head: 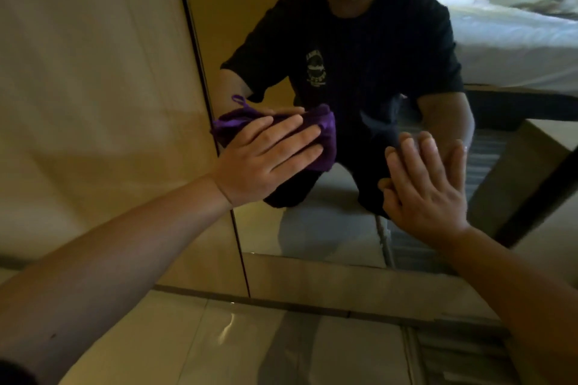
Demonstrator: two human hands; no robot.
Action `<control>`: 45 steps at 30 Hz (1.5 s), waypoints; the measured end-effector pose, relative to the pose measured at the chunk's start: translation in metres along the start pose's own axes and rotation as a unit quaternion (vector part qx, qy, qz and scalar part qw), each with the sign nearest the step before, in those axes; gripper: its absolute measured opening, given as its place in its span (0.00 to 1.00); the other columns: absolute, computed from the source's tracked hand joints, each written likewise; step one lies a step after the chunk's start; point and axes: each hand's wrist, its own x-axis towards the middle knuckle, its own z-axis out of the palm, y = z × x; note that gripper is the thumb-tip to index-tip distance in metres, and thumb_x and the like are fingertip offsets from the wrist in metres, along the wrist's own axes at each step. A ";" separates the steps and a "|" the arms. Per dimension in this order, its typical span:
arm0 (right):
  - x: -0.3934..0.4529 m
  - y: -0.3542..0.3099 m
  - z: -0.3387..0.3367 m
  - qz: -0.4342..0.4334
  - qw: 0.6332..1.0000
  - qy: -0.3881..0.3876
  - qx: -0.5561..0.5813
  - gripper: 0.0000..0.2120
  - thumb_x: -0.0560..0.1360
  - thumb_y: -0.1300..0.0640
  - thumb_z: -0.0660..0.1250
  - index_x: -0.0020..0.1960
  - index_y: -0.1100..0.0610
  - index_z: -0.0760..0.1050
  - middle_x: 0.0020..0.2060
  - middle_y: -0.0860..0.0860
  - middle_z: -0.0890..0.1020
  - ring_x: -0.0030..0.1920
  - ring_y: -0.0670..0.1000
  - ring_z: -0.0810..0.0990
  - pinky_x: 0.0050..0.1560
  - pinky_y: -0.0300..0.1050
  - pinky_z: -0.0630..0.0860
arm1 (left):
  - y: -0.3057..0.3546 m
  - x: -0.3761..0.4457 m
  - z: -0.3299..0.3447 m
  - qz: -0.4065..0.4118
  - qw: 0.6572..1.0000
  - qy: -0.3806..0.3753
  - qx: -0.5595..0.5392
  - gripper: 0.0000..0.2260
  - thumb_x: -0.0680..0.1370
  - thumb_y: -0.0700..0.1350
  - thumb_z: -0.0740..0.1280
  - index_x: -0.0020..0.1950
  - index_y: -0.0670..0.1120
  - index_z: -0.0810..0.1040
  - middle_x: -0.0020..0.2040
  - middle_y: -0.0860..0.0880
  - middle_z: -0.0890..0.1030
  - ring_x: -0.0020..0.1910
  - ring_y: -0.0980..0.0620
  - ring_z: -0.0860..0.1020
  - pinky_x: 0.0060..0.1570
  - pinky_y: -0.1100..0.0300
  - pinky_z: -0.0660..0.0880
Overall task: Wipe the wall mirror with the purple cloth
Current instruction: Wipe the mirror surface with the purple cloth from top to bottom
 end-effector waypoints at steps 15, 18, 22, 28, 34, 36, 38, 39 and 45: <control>-0.006 0.005 0.014 0.005 0.999 0.045 -0.015 0.31 0.80 0.49 0.59 0.80 0.55 0.55 0.81 0.53 0.48 0.80 0.56 0.45 0.73 0.70 0.48 | 0.111 -0.204 0.058 0.099 0.987 -0.123 0.020 0.27 0.79 0.45 0.66 0.78 0.49 0.64 0.76 0.51 0.65 0.74 0.48 0.65 0.73 0.48 0.56; -0.004 0.004 0.009 0.011 0.999 0.038 -0.004 0.30 0.81 0.49 0.58 0.80 0.54 0.55 0.81 0.51 0.48 0.80 0.56 0.45 0.73 0.69 0.48 | 0.119 -0.211 0.054 0.097 0.981 -0.167 -0.006 0.23 0.80 0.43 0.63 0.76 0.50 0.67 0.77 0.51 0.65 0.74 0.47 0.65 0.73 0.48 0.56; -0.002 0.004 0.008 0.011 0.999 0.049 -0.004 0.29 0.80 0.49 0.59 0.79 0.56 0.59 0.79 0.54 0.55 0.79 0.57 0.50 0.77 0.64 0.43 | 0.128 -0.234 0.040 0.142 0.939 -0.303 -0.076 0.20 0.78 0.43 0.60 0.70 0.50 0.75 0.75 0.51 0.69 0.74 0.46 0.66 0.73 0.46 0.55; 0.002 0.001 0.001 0.024 0.999 0.032 -0.001 0.27 0.81 0.49 0.59 0.78 0.56 0.61 0.77 0.56 0.60 0.80 0.55 0.48 0.77 0.62 0.43 | 0.133 -0.172 -0.001 -0.012 0.942 -0.280 -0.186 0.17 0.80 0.40 0.61 0.69 0.46 0.75 0.69 0.48 0.75 0.66 0.44 0.74 0.57 0.45 0.75; 0.004 0.007 -0.034 0.032 0.995 -0.039 0.083 0.26 0.81 0.53 0.56 0.78 0.57 0.60 0.79 0.56 0.56 0.80 0.57 0.50 0.78 0.63 0.45 | 0.074 -0.015 -0.038 -0.073 0.986 -0.015 -0.151 0.13 0.83 0.37 0.64 0.68 0.43 0.74 0.69 0.45 0.73 0.67 0.42 0.73 0.60 0.45 0.74; 0.002 0.018 -0.045 0.062 0.993 -0.031 0.095 0.27 0.80 0.54 0.57 0.78 0.58 0.60 0.79 0.56 0.55 0.80 0.56 0.48 0.78 0.60 0.41 | 0.051 0.036 -0.036 -0.083 0.988 0.055 -0.117 0.14 0.81 0.36 0.69 0.66 0.42 0.76 0.67 0.44 0.75 0.65 0.41 0.75 0.57 0.42 0.75; -0.003 0.032 -0.051 0.088 0.992 -0.028 0.085 0.30 0.79 0.56 0.61 0.79 0.57 0.59 0.79 0.57 0.56 0.80 0.57 0.48 0.78 0.60 0.40 | 0.038 0.072 -0.027 -0.080 0.988 0.101 -0.081 0.15 0.78 0.36 0.72 0.65 0.42 0.78 0.66 0.43 0.78 0.64 0.41 0.77 0.56 0.42 0.76; -0.005 0.040 -0.052 0.093 0.992 -0.028 0.076 0.31 0.78 0.57 0.63 0.79 0.57 0.58 0.79 0.58 0.56 0.80 0.58 0.48 0.77 0.61 0.40 | 0.036 0.085 -0.021 -0.075 0.989 0.111 -0.065 0.14 0.78 0.36 0.72 0.64 0.43 0.79 0.65 0.43 0.79 0.64 0.42 0.78 0.56 0.43 0.77; -0.028 0.063 -0.040 0.102 0.993 -0.059 0.028 0.34 0.78 0.53 0.64 0.80 0.55 0.53 0.79 0.58 0.53 0.80 0.56 0.42 0.77 0.62 0.37 | 0.066 0.068 0.029 -0.007 0.998 0.051 -0.021 0.17 0.80 0.38 0.70 0.68 0.46 0.79 0.70 0.45 0.75 0.70 0.44 0.73 0.66 0.46 0.72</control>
